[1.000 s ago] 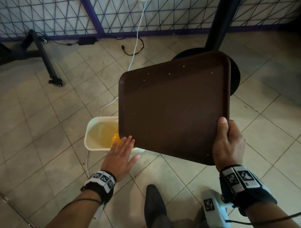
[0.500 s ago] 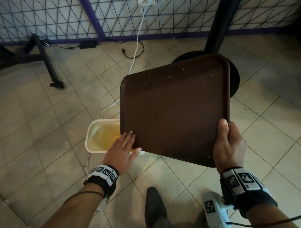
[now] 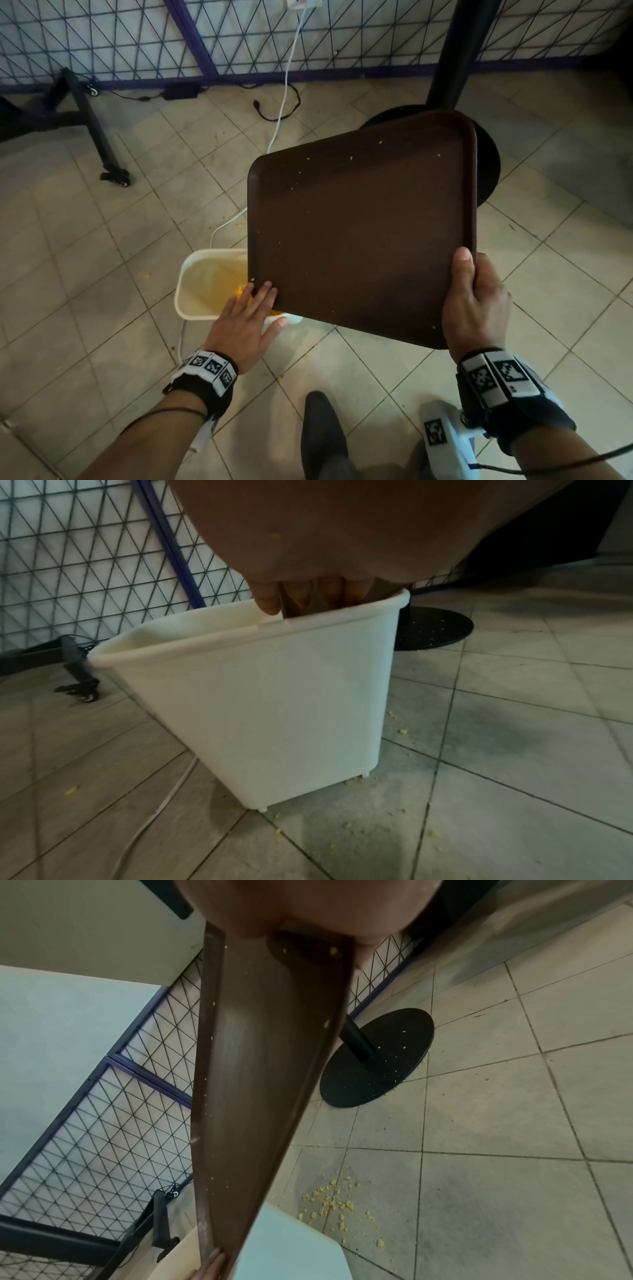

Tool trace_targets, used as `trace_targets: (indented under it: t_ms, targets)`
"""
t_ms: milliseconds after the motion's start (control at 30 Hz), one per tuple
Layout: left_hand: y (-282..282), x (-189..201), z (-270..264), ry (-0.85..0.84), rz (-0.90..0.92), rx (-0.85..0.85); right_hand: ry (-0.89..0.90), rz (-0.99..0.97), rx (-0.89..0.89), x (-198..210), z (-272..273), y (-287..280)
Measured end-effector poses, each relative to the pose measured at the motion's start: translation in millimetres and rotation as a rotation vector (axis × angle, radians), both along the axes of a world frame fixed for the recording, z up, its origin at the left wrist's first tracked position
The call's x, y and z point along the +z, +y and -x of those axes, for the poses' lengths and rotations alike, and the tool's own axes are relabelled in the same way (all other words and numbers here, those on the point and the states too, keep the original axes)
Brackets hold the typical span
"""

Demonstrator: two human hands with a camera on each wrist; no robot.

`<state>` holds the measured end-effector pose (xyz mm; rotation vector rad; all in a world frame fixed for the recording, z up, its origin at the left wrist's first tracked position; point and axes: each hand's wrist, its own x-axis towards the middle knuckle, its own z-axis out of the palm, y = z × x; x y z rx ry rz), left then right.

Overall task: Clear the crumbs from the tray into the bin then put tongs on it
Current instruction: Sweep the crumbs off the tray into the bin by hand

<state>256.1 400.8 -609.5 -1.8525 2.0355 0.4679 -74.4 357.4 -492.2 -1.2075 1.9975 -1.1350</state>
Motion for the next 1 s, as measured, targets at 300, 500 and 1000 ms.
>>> trace_targets:
  t_ms: [300, 500, 1000]
  targets:
    - [-1.8, 0.7, -1.8, 0.006, 0.018, -0.014, 0.000, -0.005, 0.001, 0.5, 0.8, -1.1]
    - [-7.3, -2.0, -15.0, -0.044, -0.022, 0.123, -0.008, -0.009, 0.002, 1.2, 1.3, -0.2]
    - [-49.8, 13.6, -39.6, -0.136, -0.062, 0.050, -0.009, -0.009, -0.002, 0.7, 2.5, -1.4]
